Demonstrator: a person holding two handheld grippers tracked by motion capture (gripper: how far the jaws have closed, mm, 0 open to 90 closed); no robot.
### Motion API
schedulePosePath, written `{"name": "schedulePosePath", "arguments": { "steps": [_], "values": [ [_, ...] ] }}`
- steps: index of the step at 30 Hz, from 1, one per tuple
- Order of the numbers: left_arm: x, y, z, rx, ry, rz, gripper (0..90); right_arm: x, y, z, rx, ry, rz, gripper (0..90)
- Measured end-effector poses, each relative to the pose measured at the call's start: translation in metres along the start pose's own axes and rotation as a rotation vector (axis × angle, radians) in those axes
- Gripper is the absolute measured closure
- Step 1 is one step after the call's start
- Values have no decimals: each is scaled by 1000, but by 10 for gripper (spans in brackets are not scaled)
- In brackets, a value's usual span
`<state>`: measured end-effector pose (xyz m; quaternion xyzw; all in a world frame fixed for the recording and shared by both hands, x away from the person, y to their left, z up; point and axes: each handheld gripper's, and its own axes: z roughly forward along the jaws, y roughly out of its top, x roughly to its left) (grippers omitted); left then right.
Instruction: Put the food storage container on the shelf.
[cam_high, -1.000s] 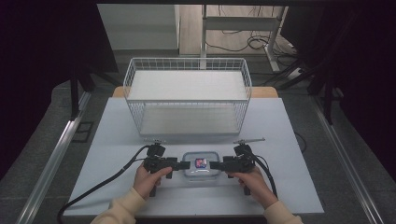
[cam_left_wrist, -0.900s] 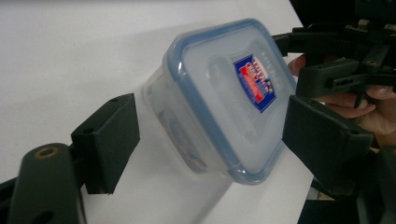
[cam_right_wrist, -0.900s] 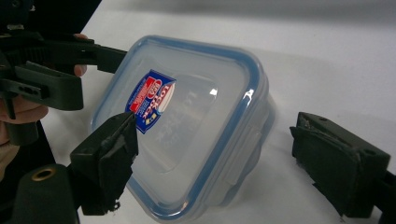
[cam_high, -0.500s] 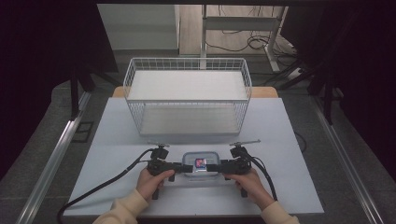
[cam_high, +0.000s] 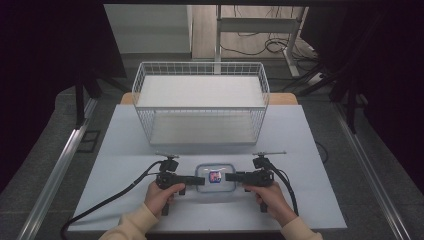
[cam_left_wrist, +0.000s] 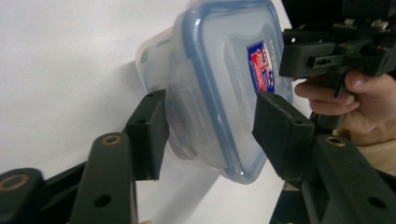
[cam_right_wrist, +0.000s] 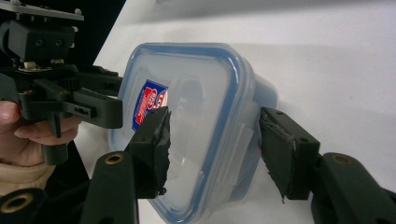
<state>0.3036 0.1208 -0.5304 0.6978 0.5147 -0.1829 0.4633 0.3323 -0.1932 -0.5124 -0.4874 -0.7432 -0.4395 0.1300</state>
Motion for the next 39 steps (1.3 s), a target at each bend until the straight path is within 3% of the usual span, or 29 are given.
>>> {"name": "schedulePosePath", "arguments": {
  "steps": [16,39],
  "values": [
    [-9,-4,-5,-24,36,28,497,9,-5,-4,-34,-15,-28,472],
    [-16,-2,-13,-57,32,55,525,15,-1,-9,-61,-6,-67,476]
  ]
}}
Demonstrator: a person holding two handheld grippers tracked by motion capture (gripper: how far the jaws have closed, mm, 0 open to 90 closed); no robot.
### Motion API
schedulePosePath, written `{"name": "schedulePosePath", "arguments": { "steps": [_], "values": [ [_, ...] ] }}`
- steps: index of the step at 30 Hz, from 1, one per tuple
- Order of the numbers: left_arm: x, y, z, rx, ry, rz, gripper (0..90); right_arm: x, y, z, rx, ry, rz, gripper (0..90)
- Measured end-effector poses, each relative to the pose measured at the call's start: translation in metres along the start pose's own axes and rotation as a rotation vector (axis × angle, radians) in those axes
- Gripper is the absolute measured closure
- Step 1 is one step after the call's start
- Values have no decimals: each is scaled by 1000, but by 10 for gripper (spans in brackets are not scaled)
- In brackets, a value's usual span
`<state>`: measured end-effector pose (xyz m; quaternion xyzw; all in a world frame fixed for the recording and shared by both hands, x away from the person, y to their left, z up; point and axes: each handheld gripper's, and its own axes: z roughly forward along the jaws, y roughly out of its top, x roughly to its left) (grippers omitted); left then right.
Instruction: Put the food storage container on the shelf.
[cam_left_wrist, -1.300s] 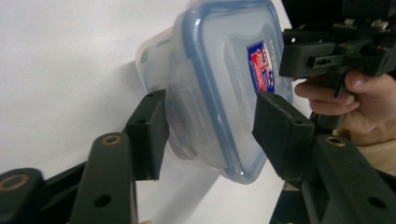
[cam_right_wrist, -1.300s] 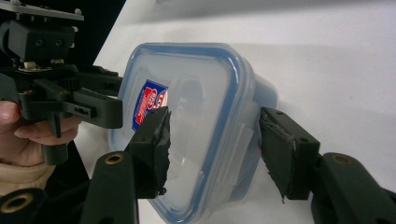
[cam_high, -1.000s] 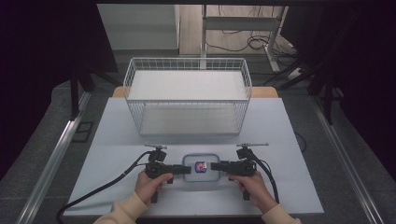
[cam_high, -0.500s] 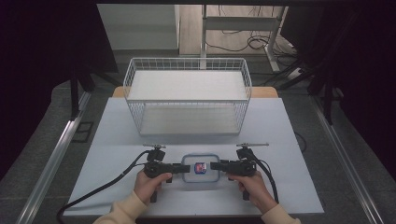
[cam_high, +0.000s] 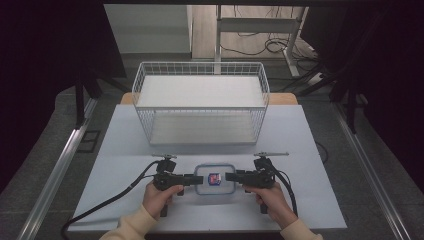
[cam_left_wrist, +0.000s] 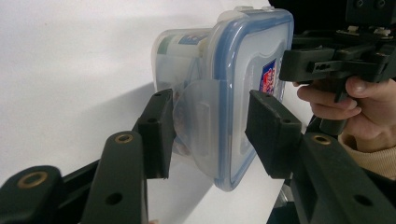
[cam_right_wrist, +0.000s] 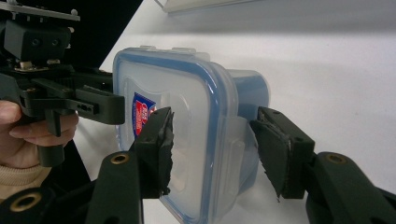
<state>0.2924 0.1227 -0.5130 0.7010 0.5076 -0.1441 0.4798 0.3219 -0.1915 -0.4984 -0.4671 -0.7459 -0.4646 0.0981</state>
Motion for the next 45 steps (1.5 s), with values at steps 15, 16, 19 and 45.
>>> {"name": "schedulePosePath", "arguments": {
  "steps": [15,16,19,45],
  "values": [
    [-11,5,-10,-35,5,39,529,10,8,-8,-31,6,-51,477],
    [-12,5,-11,-41,2,39,529,11,9,-9,-33,7,-55,477],
    [-16,7,-14,-49,-4,54,533,15,11,-13,-46,9,-70,477],
    [-34,27,-23,-78,-12,121,533,31,27,-32,-96,-17,-133,477]
  ]
}}
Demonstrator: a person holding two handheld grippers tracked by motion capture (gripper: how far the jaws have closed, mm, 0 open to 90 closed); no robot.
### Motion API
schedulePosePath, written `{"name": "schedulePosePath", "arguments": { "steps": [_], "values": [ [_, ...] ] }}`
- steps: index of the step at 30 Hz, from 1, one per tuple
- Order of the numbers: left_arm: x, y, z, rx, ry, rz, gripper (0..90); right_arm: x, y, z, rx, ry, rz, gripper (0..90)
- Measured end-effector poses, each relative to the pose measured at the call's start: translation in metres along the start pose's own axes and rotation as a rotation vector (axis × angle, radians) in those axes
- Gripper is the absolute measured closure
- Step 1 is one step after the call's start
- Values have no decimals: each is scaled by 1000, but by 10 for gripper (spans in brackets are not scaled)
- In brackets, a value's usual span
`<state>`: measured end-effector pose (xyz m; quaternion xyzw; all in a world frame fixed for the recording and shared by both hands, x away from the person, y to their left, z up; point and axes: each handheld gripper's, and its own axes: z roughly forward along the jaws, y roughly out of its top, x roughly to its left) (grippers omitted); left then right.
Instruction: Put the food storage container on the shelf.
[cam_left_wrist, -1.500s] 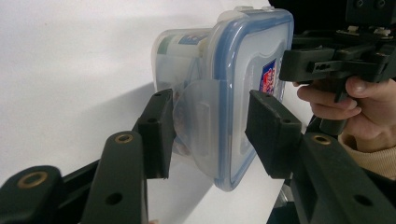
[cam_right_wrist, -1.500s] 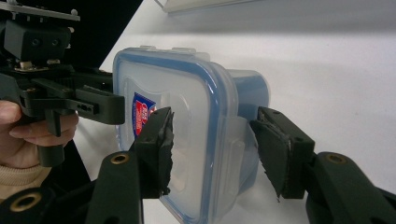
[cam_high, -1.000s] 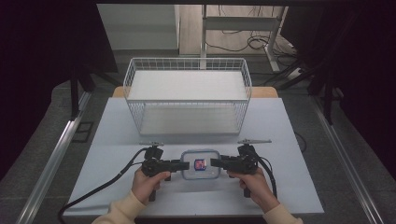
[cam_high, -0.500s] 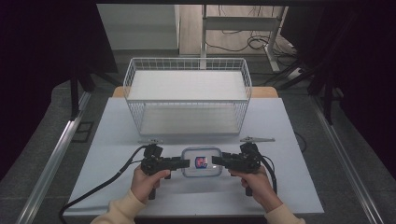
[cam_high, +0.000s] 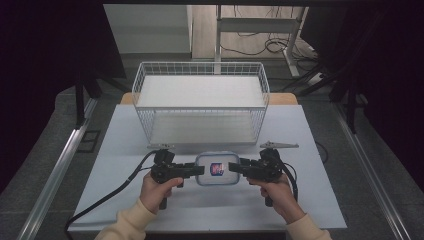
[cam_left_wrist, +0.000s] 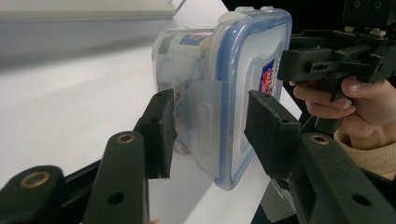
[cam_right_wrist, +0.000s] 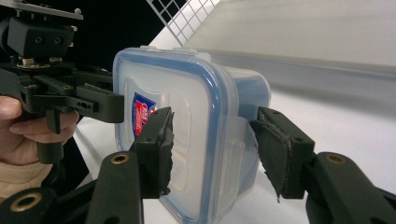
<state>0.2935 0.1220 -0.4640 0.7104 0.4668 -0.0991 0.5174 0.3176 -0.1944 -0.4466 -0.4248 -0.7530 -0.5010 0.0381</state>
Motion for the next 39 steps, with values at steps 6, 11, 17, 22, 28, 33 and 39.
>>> {"name": "schedulePosePath", "arguments": {
  "steps": [6,11,17,22,28,33,39],
  "values": [
    [-3,8,-5,-11,-1,11,533,5,11,-3,-15,-3,-20,477],
    [-7,19,-11,-18,9,28,533,8,21,-4,-29,1,-31,477],
    [-11,31,-18,-37,12,46,533,13,33,-6,-42,-2,-50,478],
    [-13,40,-24,-53,15,56,533,17,45,-7,-52,2,-68,478],
    [-13,49,-30,-77,20,64,533,21,59,-5,-56,4,-88,478],
    [-13,56,-33,-88,23,72,533,22,66,-4,-64,4,-101,477],
    [-14,65,-40,-100,26,83,533,27,78,-4,-71,5,-120,478]
  ]
}}
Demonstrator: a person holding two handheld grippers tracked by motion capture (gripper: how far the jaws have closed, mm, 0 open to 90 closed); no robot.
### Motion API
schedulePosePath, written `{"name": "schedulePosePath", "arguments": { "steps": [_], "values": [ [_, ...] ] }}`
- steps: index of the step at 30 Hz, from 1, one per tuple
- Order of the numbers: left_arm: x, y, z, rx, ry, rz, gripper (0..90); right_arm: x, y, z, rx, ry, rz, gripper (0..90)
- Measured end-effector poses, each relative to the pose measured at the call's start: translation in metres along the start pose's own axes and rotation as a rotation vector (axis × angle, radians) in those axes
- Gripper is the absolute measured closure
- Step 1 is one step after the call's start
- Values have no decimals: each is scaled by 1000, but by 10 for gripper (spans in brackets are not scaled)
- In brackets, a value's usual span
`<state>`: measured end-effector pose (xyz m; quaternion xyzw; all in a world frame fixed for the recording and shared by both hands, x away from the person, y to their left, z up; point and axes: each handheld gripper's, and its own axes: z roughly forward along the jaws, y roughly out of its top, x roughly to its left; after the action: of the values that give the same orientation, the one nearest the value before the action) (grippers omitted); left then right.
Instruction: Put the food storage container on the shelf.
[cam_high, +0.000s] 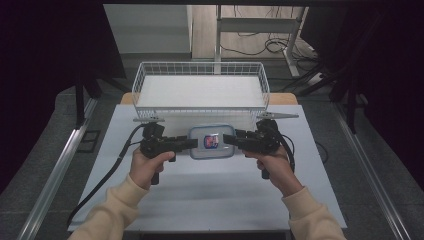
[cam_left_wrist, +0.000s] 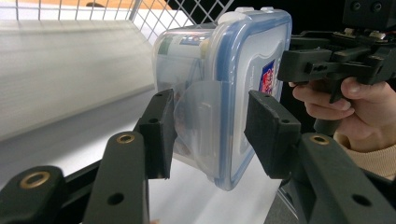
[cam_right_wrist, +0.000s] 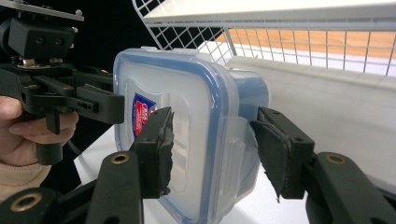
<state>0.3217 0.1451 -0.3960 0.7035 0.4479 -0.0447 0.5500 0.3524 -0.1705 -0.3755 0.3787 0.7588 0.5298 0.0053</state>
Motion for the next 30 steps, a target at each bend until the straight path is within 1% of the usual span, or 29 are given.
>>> {"name": "schedulePosePath", "arguments": {
  "steps": [2,5,6,8,9,11,12,14,16,17,18,20,21,23,24,25,26,27,28,30],
  "values": [
    [0,5,-2,-3,2,4,533,1,7,1,-4,1,-8,477],
    [-1,12,-4,-10,8,14,533,0,12,1,-10,4,-9,477],
    [-1,18,-5,-13,9,20,532,0,17,2,-15,7,-10,477],
    [-1,20,-5,-15,9,21,533,0,20,2,-18,7,-9,477],
    [-1,23,-6,-16,9,26,532,0,25,1,-25,4,-18,477],
    [-2,29,-7,-22,11,32,533,0,27,1,-27,5,-20,477],
    [-3,31,-7,-25,10,35,532,0,33,0,-33,5,-25,477],
    [-3,37,-8,-26,10,36,532,0,36,0,-35,5,-28,477],
    [-2,46,-9,-34,8,36,533,0,45,0,-36,2,-34,477],
    [-2,46,-9,-34,8,36,532,0,45,0,-36,2,-34,477],
    [-2,49,-10,-34,10,42,533,0,52,0,-37,3,-36,477],
    [-2,58,-12,-38,9,47,532,0,58,1,-39,2,-42,477],
    [-2,58,-12,-38,9,47,533,0,62,1,-39,2,-45,477],
    [-2,65,-13,-43,9,52,532,0,69,1,-41,2,-50,477],
    [-1,68,-14,-45,12,56,532,0,69,1,-41,2,-50,477],
    [-1,72,-15,-49,12,59,533,0,77,2,-43,1,-55,477],
    [-1,75,-16,-50,14,68,533,0,77,2,-43,1,-55,477],
    [1,82,-17,-52,13,64,532,-1,84,3,-44,1,-62,477],
    [1,82,-17,-52,13,64,532,-1,84,3,-44,1,-62,477],
    [4,89,-17,-52,11,61,532,-2,92,5,-38,-1,-62,477]
  ]
}}
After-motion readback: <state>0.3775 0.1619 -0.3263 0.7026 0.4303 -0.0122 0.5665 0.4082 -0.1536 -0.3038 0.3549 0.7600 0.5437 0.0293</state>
